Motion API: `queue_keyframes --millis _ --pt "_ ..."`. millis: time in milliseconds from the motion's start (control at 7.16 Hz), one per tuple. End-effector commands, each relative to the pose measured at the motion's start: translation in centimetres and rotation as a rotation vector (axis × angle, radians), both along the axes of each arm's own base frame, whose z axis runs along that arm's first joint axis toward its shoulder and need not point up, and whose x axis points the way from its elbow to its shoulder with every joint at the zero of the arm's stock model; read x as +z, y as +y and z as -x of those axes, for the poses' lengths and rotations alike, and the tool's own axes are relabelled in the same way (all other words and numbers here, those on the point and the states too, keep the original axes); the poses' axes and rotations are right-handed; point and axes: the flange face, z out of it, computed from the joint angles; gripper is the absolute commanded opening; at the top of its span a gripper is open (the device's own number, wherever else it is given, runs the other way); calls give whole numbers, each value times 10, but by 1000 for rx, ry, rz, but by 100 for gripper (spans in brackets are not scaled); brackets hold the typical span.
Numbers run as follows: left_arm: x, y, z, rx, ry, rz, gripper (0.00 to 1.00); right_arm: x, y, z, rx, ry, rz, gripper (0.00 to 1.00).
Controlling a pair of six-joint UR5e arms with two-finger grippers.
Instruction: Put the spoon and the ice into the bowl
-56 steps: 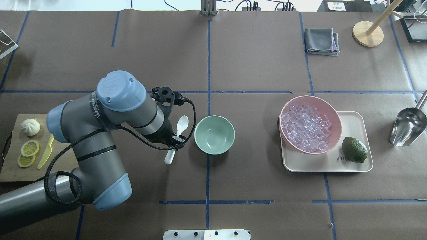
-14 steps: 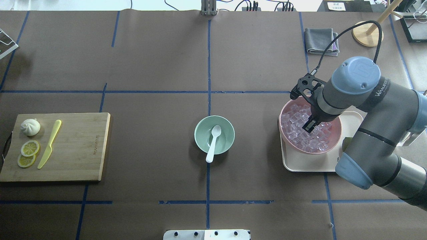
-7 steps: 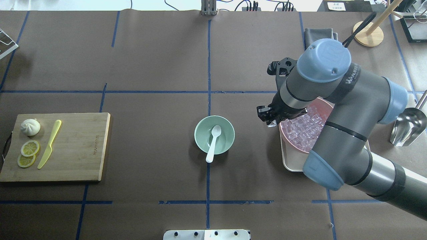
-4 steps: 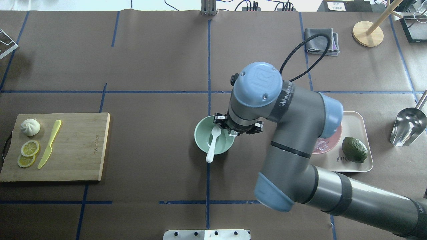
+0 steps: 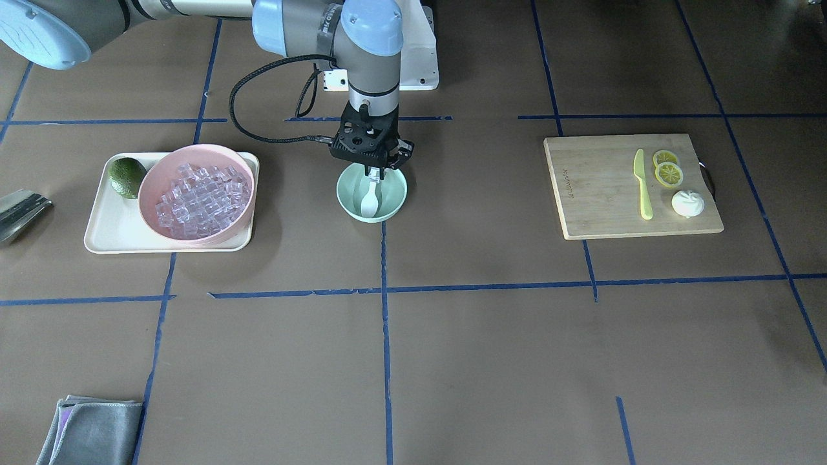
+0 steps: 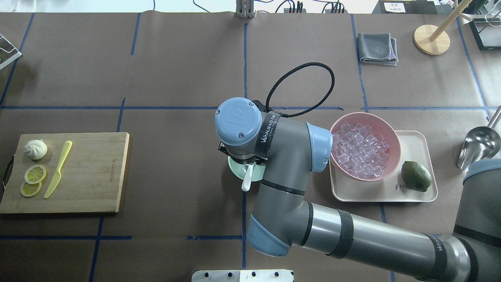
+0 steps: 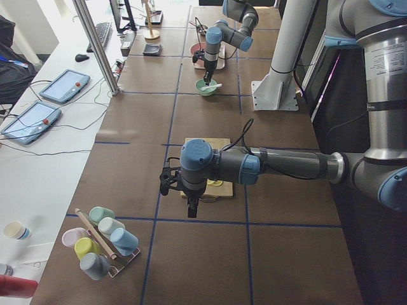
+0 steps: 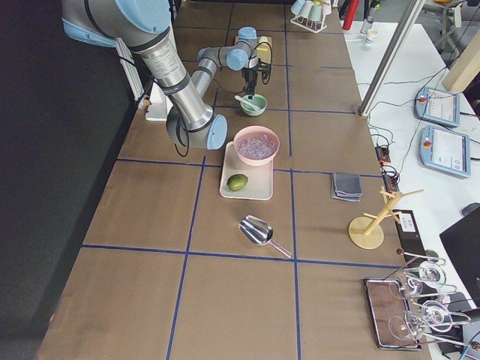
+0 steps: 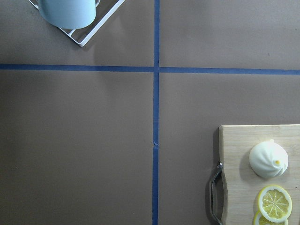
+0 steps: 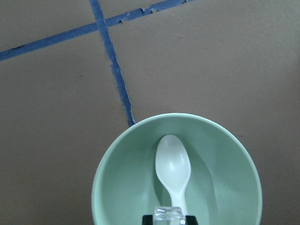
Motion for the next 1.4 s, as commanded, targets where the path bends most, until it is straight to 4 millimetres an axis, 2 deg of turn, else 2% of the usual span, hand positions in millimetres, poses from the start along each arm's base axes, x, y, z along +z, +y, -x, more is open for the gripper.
queue_keyframes --millis 0,279,419,559,699,838,978,1257 --pt "-1 0 0 0 0 -1 100 5 0 3 -1 20 -32 96" --pt "-1 0 0 0 0 -1 100 -6 1 0 -17 2 -48 98" --pt "-1 0 0 0 0 -1 100 -9 -11 -11 -34 -1 -74 98" --pt "0 -1 0 0 -3 0 100 -4 -34 -28 -86 -1 -89 98" --pt "0 0 0 -2 -4 3 100 9 -69 -60 -142 -12 -83 98" --pt "1 0 1 -3 -12 6 100 33 -105 -98 -178 1 -108 99" --pt "2 -1 0 -1 -13 12 100 73 -134 -145 -246 17 -140 99" --pt "4 -1 -5 14 -15 15 100 129 -165 -271 -343 -12 -234 99"
